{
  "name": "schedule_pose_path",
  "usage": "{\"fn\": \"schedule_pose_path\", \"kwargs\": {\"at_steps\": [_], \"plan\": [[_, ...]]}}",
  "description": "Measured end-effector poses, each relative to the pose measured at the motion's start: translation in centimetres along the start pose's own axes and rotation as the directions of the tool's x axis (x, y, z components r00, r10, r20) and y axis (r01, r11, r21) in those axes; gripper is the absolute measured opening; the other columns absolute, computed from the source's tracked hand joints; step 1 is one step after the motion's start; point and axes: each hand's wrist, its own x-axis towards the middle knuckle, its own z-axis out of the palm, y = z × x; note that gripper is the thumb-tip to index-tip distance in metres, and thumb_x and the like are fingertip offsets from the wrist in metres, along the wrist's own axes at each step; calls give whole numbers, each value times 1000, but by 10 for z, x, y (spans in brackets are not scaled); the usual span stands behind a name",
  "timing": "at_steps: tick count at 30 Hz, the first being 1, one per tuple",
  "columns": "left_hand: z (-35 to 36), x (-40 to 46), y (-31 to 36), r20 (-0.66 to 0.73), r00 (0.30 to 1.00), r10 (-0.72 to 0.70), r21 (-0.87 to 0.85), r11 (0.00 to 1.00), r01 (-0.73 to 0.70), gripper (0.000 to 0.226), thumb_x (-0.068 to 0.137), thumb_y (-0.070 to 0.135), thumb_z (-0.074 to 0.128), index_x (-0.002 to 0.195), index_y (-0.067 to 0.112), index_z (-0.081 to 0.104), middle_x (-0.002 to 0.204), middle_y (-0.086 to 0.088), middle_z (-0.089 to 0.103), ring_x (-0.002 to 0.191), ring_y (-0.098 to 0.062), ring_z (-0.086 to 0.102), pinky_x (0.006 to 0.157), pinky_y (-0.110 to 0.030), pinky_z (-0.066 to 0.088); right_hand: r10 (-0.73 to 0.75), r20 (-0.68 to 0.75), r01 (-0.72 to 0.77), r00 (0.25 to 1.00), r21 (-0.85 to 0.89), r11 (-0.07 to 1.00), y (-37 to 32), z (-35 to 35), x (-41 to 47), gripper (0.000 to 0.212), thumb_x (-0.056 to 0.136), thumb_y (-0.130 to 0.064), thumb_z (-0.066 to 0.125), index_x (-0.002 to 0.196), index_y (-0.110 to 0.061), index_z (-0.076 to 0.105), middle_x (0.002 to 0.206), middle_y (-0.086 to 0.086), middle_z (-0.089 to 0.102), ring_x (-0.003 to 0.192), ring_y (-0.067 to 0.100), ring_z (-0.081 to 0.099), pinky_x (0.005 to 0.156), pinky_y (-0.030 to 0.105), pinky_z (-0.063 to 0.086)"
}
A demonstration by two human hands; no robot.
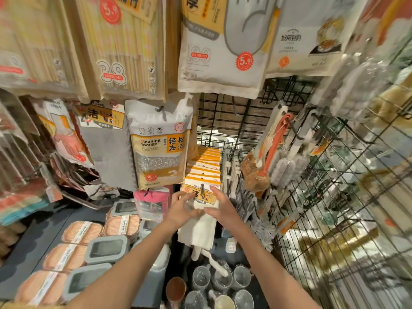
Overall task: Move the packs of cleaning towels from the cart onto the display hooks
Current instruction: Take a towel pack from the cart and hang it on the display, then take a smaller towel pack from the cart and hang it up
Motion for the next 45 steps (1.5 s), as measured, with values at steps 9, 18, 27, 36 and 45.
{"fn": "schedule_pose_path", "kwargs": {"at_steps": [9, 18, 27, 36, 45], "plan": [[-23, -73, 14, -199, 979, 52, 111, 993, -30, 63, 82, 18, 71, 138, 12, 43, 136, -3, 50, 123, -17, 47, 99, -24, 37, -114, 158, 135, 981, -126, 983, -20, 9, -35, 60, 92, -37, 57, 145, -33, 29, 153, -9, 23, 141, 11, 22, 107, 24, 22], [-65, -173, 3, -433, 900, -43, 135, 984, 112, 60, 82, 22, 68, 137, 20, 44, 138, -1, 49, 127, -16, 44, 99, -22, 32, -315, 390, 451, 865, -333, 828, -67, 46, -77, 64, 89, -40, 60, 144, -23, 33, 148, -4, 32, 136, 14, 31, 110, 30, 30], [-160, -324, -53, -669, 707, -231, 46, 936, 349, 65, 85, 26, 67, 143, 22, 38, 144, -3, 41, 129, -19, 44, 105, -33, 38, -430, 671, 735, 604, -260, 626, -136, 191, -122, 64, 88, -35, 62, 144, -26, 33, 148, -3, 34, 135, 16, 35, 107, 27, 31], [-244, -497, -133, -839, 407, -362, -116, 849, 515, 65, 80, 31, 70, 140, 23, 43, 141, -4, 45, 128, -18, 46, 105, -34, 38, -437, 850, 893, 293, -81, 442, -201, 377, -219, 66, 89, -49, 57, 145, -25, 31, 152, -3, 31, 138, 16, 29, 112, 32, 27], [-294, -681, -228, -860, 166, -482, -288, 728, 622, 65, 84, 38, 66, 142, 29, 39, 147, 3, 39, 133, -17, 39, 109, -37, 35, -434, 900, 962, -47, 158, 224, -237, 556, -350, 69, 88, -54, 53, 146, -24, 31, 152, -1, 32, 140, 14, 28, 114, 39, 26]]}}
